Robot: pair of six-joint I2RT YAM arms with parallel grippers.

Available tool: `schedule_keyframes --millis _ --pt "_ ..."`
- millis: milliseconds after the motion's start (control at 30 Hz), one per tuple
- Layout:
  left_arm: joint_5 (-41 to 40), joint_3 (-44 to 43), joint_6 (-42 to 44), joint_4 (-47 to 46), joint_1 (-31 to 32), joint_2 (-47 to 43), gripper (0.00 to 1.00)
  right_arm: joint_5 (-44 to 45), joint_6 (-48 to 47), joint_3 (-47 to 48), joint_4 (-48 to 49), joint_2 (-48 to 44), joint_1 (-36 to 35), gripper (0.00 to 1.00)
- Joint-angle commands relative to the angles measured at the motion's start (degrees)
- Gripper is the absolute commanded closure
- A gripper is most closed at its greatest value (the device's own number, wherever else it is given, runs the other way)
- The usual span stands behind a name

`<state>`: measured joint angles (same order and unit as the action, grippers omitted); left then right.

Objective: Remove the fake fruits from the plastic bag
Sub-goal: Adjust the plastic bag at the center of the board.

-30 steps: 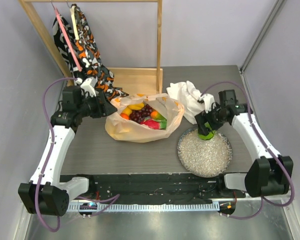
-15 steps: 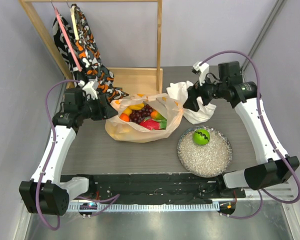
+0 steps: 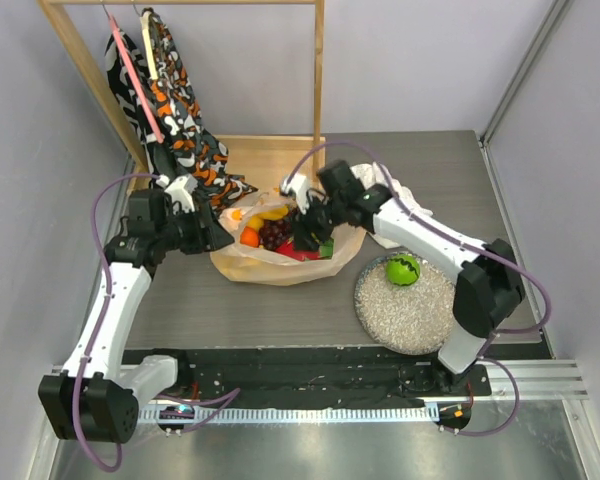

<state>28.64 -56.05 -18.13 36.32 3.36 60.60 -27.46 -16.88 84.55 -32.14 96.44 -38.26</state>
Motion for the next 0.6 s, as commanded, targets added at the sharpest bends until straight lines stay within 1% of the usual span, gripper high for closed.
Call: schedule_keyframes --millis 0,67,100,167,300,333,400,433,567 --pt "1.24 0.07 1.96 0.60 -0.45 -2.76 0.37 5.58 -2.53 -9.65 -2.83 -4.05 -4.00 0.42" --pt "1.06 0.07 2.22 0.51 -0.54 -3.03 0.37 5.75 -2.28 -14.91 -4.86 -7.04 -7.59 0.42" --pt "1.06 -0.02 2.31 0.51 -0.54 -3.03 0.37 6.54 -1.75 -16.42 -4.60 -9.84 -8.31 0.42" --pt "1.15 0.15 2.40 0.68 -0.54 -3.12 0.37 9.25 -1.57 -17.93 -3.46 -11.27 -8.93 0.41" --pt "1.15 1.20 2.40 1.04 -0.54 -3.29 0.37 14.70 -5.51 -15.30 -3.11 -11.45 -8.94 0.35" --pt "1.24 1.56 2.31 1.04 -0.54 -3.47 0.37 15.94 -6.14 -14.77 -1.71 -11.11 -8.94 0.30" --pt "1.15 2.61 2.22 1.04 -0.54 -3.64 0.37 20.14 -6.49 -13.28 0.58 -10.23 -8.76 0.25" --pt "0.89 2.88 2.05 1.13 -0.54 -3.82 0.37 21.04 -6.58 -12.75 2.68 -9.53 -8.85 0.22" --pt "0.10 3.06 2.66 1.13 -0.54 -4.44 0.37 21.31 -7.90 -7.84 4.98 -3.48 -8.59 0.18"
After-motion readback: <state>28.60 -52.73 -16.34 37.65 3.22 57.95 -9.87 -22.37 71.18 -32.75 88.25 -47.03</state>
